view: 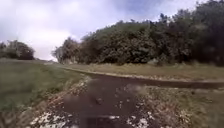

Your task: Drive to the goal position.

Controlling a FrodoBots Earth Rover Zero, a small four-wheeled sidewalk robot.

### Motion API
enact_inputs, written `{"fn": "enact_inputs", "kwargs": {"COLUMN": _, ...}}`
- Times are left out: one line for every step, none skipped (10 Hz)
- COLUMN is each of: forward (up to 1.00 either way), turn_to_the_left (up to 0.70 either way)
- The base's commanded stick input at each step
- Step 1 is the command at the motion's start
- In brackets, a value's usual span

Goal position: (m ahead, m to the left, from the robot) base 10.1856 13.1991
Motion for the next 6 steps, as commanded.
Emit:
{"fn": "enact_inputs", "kwargs": {"forward": 0.85, "turn_to_the_left": 0.00}}
{"fn": "enact_inputs", "kwargs": {"forward": 0.85, "turn_to_the_left": 0.00}}
{"fn": "enact_inputs", "kwargs": {"forward": 0.85, "turn_to_the_left": 0.00}}
{"fn": "enact_inputs", "kwargs": {"forward": 0.85, "turn_to_the_left": 0.00}}
{"fn": "enact_inputs", "kwargs": {"forward": 0.85, "turn_to_the_left": 0.00}}
{"fn": "enact_inputs", "kwargs": {"forward": 0.85, "turn_to_the_left": 0.00}}
